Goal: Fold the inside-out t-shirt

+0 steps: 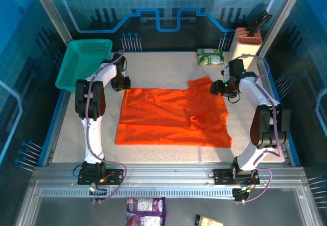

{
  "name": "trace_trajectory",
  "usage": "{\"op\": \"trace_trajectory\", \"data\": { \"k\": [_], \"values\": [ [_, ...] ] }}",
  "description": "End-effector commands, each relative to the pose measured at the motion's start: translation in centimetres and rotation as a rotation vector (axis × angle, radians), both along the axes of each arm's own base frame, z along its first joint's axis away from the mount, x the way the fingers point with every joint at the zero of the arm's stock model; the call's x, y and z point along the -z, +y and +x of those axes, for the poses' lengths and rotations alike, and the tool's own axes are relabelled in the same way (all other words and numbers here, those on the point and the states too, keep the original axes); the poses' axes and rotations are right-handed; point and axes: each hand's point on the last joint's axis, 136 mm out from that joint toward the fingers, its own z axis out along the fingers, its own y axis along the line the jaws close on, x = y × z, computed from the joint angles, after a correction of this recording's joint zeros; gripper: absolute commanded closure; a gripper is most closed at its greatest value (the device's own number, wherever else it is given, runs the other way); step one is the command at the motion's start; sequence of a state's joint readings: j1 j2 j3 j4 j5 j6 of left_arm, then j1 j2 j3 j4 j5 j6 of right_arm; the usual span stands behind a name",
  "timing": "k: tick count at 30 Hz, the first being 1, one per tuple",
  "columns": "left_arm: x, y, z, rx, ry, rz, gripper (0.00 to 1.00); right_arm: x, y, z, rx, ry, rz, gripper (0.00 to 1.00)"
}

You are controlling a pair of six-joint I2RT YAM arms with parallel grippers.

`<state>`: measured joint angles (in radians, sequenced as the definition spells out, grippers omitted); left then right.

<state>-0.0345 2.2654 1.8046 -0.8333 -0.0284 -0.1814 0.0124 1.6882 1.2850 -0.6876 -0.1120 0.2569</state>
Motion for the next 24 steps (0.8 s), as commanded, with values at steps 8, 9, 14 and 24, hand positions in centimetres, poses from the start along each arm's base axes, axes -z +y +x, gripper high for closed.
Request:
{"op": "trace_trajectory", "data": {
  "k": [8,9,14,24],
  "values": [
    [-4.5,0.5,0.9,-0.034,-0.087,-0.005,0.79,0.0,0.7,-0.9,-0.035,0.029,-0.002,0.38],
    [-4.5,0.2,0.9,-0.033,-0.082,-0.022,0.8,0.0,0.6,-1.0,-0.034,0.03,-0.004,0.38],
    [-3.7,-0.5,0.8,-0.034,-0.062,-0.061,0.74,0.0,0.6,-1.1,-0.034,0.033,-0.005,0.38],
    [-0.7,-0.4,0.5,-0.025,0.015,-0.048,0.75,-0.1,0.6,-1.3,-0.036,0.036,-0.006,0.38]
  ]
}}
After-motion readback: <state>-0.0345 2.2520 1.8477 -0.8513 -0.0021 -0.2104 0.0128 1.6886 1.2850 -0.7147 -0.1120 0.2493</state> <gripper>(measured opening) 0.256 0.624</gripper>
